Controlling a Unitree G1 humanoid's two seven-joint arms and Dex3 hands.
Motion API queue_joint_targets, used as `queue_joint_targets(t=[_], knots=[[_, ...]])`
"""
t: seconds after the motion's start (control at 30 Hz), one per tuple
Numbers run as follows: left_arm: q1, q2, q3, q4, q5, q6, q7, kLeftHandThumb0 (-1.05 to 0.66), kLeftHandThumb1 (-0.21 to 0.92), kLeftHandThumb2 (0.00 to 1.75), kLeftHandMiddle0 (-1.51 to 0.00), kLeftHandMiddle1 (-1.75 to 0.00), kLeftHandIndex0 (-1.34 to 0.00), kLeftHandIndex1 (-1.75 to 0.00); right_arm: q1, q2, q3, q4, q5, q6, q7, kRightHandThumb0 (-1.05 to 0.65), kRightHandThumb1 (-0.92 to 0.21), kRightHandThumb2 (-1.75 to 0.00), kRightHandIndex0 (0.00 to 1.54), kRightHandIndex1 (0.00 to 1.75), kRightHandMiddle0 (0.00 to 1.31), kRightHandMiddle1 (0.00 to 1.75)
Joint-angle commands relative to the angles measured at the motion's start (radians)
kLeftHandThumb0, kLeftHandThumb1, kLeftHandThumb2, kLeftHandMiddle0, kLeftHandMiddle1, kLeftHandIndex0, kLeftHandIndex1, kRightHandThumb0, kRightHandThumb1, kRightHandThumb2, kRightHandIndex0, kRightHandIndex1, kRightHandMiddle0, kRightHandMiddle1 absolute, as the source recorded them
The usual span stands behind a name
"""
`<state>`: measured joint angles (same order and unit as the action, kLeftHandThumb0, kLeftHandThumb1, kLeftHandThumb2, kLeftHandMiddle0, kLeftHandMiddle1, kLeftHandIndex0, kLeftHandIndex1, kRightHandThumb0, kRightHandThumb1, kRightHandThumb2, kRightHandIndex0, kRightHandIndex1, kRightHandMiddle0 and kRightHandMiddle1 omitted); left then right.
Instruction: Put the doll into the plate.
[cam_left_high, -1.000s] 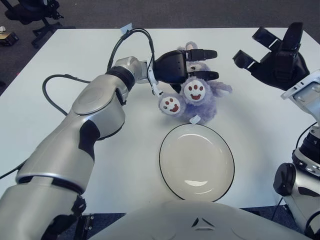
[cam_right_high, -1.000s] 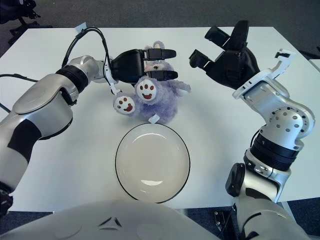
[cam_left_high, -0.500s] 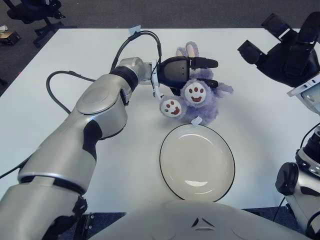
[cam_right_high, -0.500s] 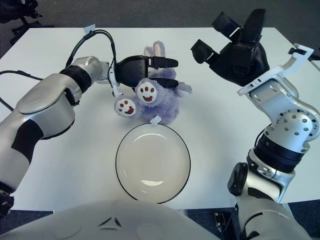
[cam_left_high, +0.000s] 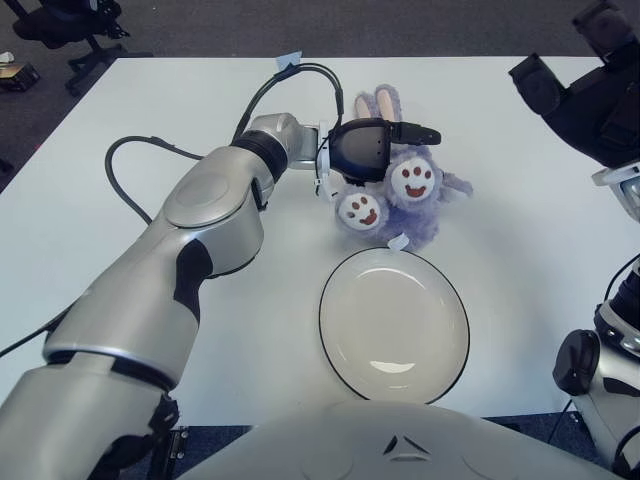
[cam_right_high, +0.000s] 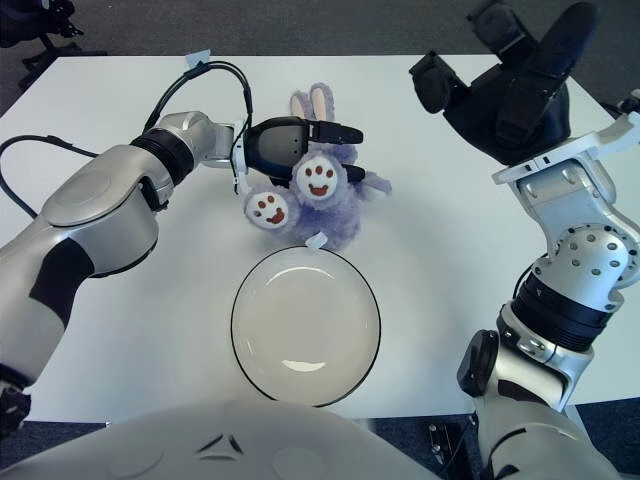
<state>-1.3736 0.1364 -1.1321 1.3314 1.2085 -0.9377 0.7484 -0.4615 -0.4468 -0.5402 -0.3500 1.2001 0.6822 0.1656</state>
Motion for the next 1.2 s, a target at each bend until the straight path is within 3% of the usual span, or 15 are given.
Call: queue_joint_targets(t=[0.0,0.33,0.5,0.67,0.9,1.03,1.17], knots=[[0.017,0.012,0.010,0.014,-0.015,-0.037,-0.157,-0.89,0.92,0.45,-0.27,0.00,-0.28,0.00,0.000,-0.004,0.002,-0.014,0.000,-0.030,-0.013,-0.35,-0.92,-0.80,0.85,1.75,0.63,1.75],[0.036,-0.006,0.003,-0.002,-0.021,-0.005,-0.238,-0.90,0.92,0.46,-0.26,0.00,-0.25,0.00,0.006,-0.006,0.017,-0.022,0.005,-0.045,-0.026,-0.35,-0.92,-0.80,0.85,1.75,0.63,1.75],[0.073,-0.017,0.114,0.035,-0.163,-0.065,-0.447,-0.91,0.92,0.43,-0.28,-0.01,-0.25,0.00,0.008,-0.008,0.022,-0.026,0.009,-0.050,-0.031,-0.35,-0.92,-0.80,0.85,1.75,0.64,1.75],[0.108,-0.025,0.228,0.052,-0.311,-0.071,-0.672,-0.91,0.92,0.41,-0.35,-0.03,-0.25,0.00,0.009,-0.008,0.023,-0.029,0.010,-0.051,-0.034,-0.35,-0.92,-0.80,0.85,1.75,0.64,1.75],[0.141,-0.034,0.332,0.048,-0.454,-0.042,-0.905,-0.89,0.92,0.30,-0.44,-0.04,-0.33,-0.04,0.008,-0.009,0.022,-0.029,0.011,-0.050,-0.035,-0.35,-0.92,-0.80,0.85,1.75,0.64,1.75],[0.142,-0.048,0.376,0.048,-0.508,0.043,-1.042,-0.89,0.92,0.25,-0.50,-0.05,-0.37,-0.05,0.007,-0.010,0.022,-0.026,0.011,-0.050,-0.034,-0.35,-0.92,-0.80,0.85,1.75,0.64,1.75],[0.142,-0.047,0.400,0.038,-0.538,0.080,-1.106,-0.85,0.92,0.17,-0.62,-0.17,-0.46,-0.06,0.007,-0.010,0.021,-0.025,0.010,-0.050,-0.032,-0.35,-0.92,-0.80,0.85,1.75,0.64,1.75]])
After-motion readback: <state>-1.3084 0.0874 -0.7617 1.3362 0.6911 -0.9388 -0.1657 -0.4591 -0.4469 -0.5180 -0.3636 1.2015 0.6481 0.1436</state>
